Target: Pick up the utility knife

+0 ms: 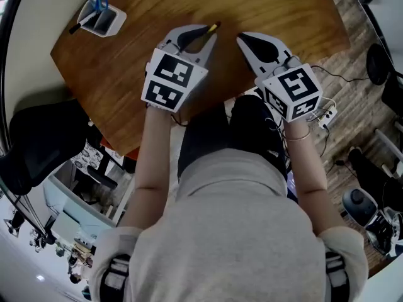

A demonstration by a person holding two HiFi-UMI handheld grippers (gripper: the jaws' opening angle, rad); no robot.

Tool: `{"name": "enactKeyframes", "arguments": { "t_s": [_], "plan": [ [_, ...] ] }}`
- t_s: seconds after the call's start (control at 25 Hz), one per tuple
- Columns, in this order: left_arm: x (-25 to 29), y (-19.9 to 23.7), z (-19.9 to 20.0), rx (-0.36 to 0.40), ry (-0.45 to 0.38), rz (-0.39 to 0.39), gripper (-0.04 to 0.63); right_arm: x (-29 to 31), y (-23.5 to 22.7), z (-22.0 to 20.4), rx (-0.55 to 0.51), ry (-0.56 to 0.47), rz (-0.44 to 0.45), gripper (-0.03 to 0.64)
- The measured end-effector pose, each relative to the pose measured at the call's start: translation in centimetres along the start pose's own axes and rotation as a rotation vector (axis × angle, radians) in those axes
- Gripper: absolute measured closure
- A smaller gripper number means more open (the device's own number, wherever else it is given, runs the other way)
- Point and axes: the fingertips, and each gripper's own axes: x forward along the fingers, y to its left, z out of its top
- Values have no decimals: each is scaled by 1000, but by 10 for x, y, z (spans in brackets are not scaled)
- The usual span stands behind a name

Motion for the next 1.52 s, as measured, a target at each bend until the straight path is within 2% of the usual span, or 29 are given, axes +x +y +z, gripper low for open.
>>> {"name": "enactKeyframes", "arguments": {
  "t_s": [0.28,0.52,1.16,1.32,1.52],
  "plan": [
    [-27,-1,36,-24,-106,45,535,-11,8,30,-52,-48,10,604],
    [-50,4,70,0,-202,93,535,-14,21,57,-125,-78,37,604],
    [-119,-5,118,13,-429,193,535,-46,48,125,-221,-214,69,604],
    [-133,-4,125,-7,-494,224,535,-50,54,139,-246,-241,83,605],
    [-153,-8,136,-50,-626,238,535,-51,64,149,-266,-264,100,604]
  ]
}}
